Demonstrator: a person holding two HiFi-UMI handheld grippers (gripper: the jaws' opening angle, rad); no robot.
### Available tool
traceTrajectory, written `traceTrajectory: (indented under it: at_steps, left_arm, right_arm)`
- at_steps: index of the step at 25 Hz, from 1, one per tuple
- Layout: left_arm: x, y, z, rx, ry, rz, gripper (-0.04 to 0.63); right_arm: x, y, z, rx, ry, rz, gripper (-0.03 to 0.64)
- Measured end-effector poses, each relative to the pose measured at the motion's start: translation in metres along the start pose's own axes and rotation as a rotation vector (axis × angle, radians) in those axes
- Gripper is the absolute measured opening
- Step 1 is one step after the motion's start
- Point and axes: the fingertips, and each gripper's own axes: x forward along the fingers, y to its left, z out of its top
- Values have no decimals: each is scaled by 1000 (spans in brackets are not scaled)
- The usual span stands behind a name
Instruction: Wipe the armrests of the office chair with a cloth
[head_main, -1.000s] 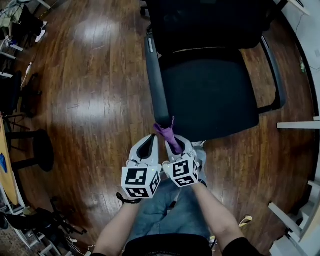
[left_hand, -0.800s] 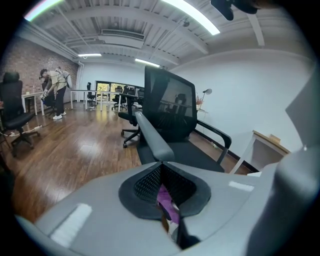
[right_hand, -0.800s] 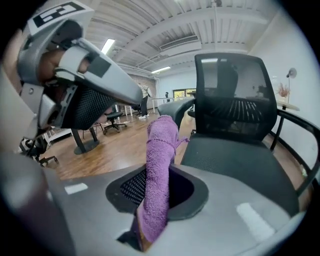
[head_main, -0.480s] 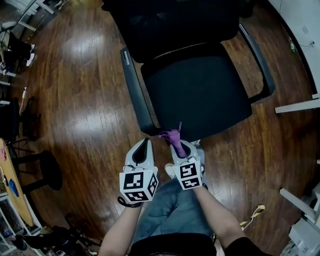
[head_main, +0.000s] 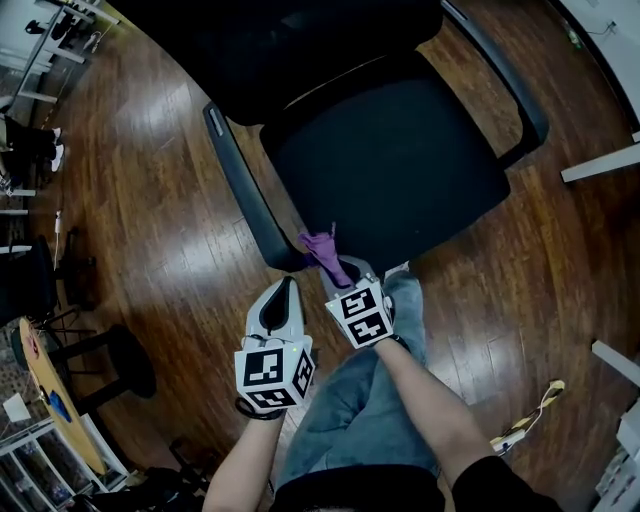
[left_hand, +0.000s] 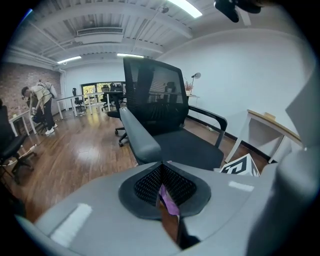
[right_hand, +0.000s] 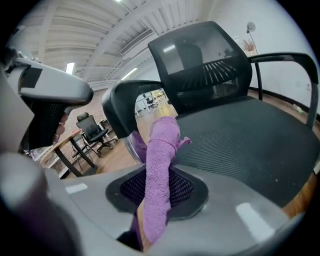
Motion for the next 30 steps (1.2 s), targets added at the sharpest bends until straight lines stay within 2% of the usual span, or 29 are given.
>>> traceTrajectory:
  at_steps: [5,11,18,30]
  left_arm:
    - [-4,2,2,-8,1,6,4]
    - [-12,-2,13,-17,-5,-2,5]
    - [-19,6,35,-43,-43,15,4]
    - [-8,27,66,-95,-91,44,3]
  right_arm:
    - [-10,11,13,-8,-26,23,75]
    - [-34,22,45,38,-90,32,75]
    - [-56,39,85,43,-151,58,75]
    - [-50,39,131,-37,-174,86,75]
